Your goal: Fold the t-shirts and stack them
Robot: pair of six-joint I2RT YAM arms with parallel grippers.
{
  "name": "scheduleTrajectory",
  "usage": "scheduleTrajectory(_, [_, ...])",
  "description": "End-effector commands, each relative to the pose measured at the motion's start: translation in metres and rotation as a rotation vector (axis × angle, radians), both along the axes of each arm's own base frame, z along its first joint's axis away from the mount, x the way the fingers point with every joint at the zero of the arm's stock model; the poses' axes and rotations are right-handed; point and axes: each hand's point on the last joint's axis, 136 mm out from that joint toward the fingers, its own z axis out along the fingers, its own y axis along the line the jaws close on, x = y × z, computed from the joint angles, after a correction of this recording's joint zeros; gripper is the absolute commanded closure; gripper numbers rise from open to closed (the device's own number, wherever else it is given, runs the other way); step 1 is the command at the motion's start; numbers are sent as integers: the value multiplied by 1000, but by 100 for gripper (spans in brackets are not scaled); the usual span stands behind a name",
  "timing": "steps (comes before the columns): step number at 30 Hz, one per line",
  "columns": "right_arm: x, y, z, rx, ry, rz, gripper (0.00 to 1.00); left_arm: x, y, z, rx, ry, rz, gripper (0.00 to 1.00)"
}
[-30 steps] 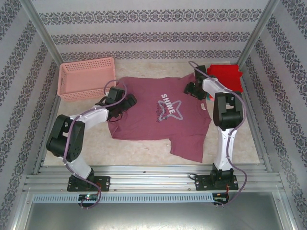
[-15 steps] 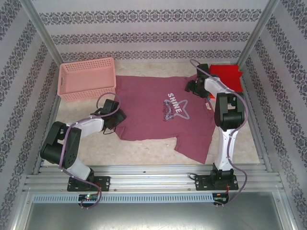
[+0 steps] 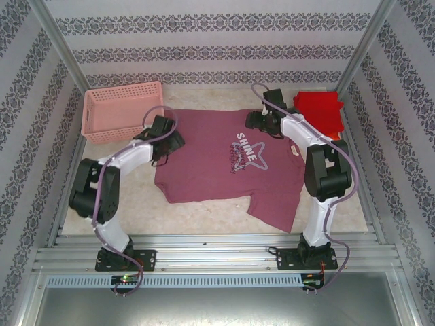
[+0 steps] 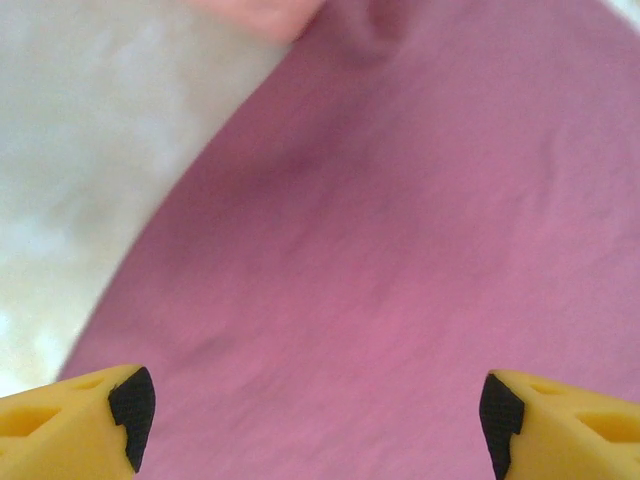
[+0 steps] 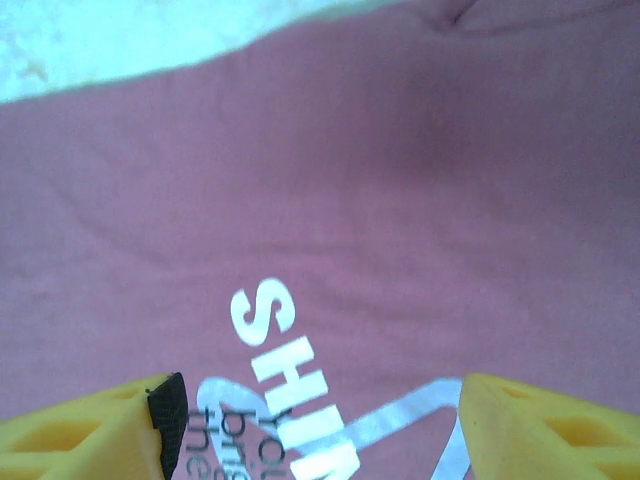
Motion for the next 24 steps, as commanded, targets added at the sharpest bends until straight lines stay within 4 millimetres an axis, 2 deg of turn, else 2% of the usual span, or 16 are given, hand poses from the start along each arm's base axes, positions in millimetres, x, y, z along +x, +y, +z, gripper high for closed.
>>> scheduleTrajectory(1, [-14,7,10,28,-27,20,27,29,-10,-6,50,17,-108,16])
scheduleTrajectory(4, [-26,6,8,30,-24,18,27,60,-19,-11,45,11,-129,16])
scheduleTrajectory(7, [-35,5,4,32,-15,13,27,82,-15,-19,54,23,-114,16])
scheduleTrajectory(12, [-47,6,-5,31,5,25,27,105,17,-17,95,-3,-37,16])
scheduleTrajectory(17, [-58,3,-14,16,22,23,26,101,42,-15,82,0,25,16])
scheduleTrajectory(24, [-58,2,-22,6,46,12,26,89,38,-8,38,-25,8,16])
